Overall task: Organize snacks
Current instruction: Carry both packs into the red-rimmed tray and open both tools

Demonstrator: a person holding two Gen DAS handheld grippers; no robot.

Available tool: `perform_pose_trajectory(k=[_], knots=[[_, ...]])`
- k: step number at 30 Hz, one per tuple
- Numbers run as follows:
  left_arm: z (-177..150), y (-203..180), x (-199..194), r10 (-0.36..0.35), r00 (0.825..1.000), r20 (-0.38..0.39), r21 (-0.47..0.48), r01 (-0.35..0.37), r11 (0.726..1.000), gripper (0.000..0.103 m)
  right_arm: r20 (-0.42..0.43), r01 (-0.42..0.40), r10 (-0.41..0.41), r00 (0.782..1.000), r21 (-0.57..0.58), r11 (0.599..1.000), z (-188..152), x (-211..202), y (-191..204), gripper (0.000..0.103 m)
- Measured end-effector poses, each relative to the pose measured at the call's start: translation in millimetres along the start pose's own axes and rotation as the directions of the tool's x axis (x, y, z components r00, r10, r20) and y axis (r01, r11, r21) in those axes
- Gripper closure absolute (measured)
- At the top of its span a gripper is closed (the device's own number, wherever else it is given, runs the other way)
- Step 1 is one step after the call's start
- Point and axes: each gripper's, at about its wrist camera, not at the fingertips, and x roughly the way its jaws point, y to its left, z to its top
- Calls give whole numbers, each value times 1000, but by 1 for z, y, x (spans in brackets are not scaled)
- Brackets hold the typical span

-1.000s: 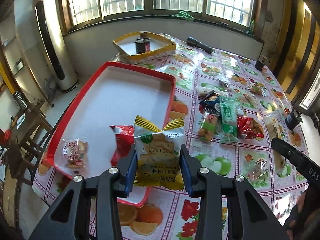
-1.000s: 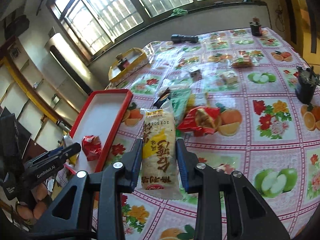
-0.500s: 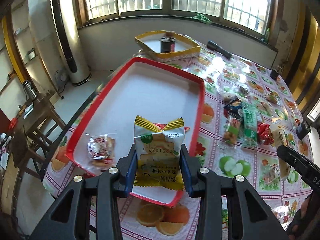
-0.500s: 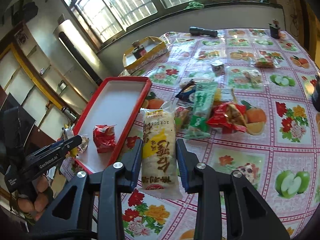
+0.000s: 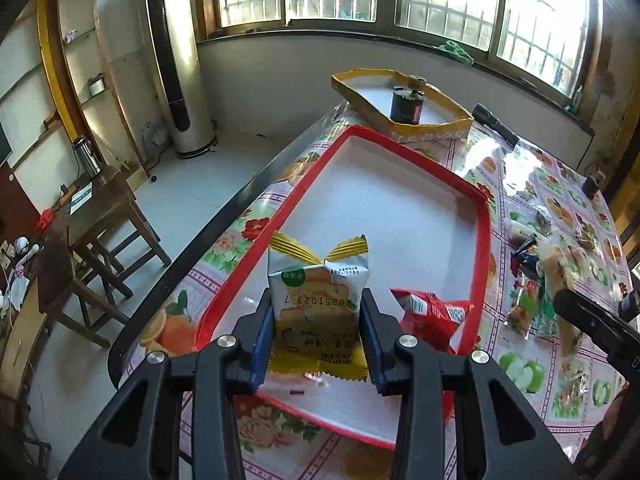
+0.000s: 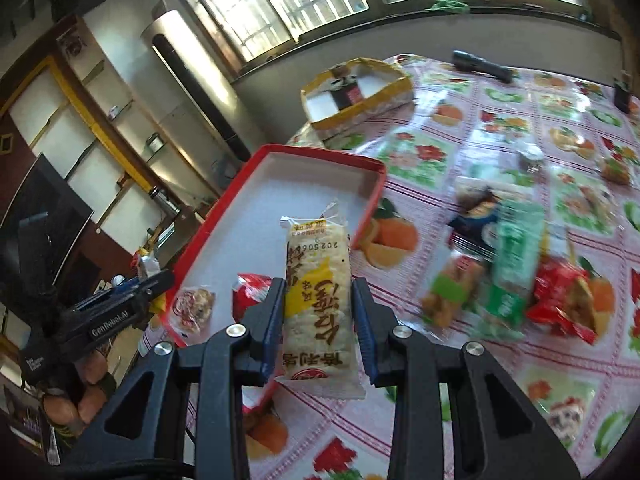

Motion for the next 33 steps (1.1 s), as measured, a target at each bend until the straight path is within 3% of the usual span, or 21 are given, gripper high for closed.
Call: perform_pose_trajectory(k=[11, 15, 19, 29, 33], knots=[[15, -7, 43, -6, 998, -59, 15, 7, 1000, 64, -59, -79, 78, 995, -12, 997, 34, 77, 15, 68], [14, -14, 56, 35, 997, -73, 40, -32, 999, 64, -86, -78, 76, 993, -28, 997, 38, 104, 18, 67], [11, -18, 68, 69, 994, -85, 61, -64, 996, 64, -114, -70, 64, 991, -48, 996, 36, 120, 21, 67], [9, -13, 77, 61, 993, -103, 60, -55, 997, 64, -144, -67, 58, 988, -54, 996, 31, 136, 18, 67], [10, -14, 76, 63, 992, -110, 65, -56, 996, 59, -154, -57, 47, 987, -61, 996, 31, 138, 20, 66]])
